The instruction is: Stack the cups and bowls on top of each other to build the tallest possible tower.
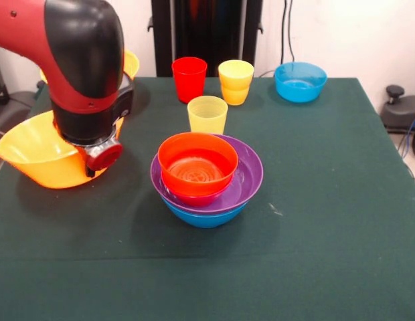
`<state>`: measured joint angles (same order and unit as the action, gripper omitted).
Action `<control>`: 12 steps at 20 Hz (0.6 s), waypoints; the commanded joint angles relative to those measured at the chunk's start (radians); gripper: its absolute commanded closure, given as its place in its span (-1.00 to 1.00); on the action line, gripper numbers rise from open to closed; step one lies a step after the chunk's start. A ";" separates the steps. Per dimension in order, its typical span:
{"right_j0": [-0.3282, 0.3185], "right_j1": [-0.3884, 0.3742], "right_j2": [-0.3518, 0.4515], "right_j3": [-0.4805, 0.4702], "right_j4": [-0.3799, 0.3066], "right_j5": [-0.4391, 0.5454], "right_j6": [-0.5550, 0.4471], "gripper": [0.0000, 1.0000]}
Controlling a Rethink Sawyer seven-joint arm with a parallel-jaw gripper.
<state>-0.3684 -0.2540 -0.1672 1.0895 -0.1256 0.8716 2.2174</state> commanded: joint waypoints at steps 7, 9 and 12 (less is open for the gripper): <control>0.029 0.068 0.099 -0.345 -0.002 0.353 -0.108 1.00; 0.037 0.080 0.091 -0.388 -0.011 0.405 -0.115 1.00; 0.042 0.091 0.086 -0.424 -0.013 0.441 -0.113 1.00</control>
<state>-0.3617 -0.1759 -0.1672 0.8227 -0.1246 1.1447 2.2174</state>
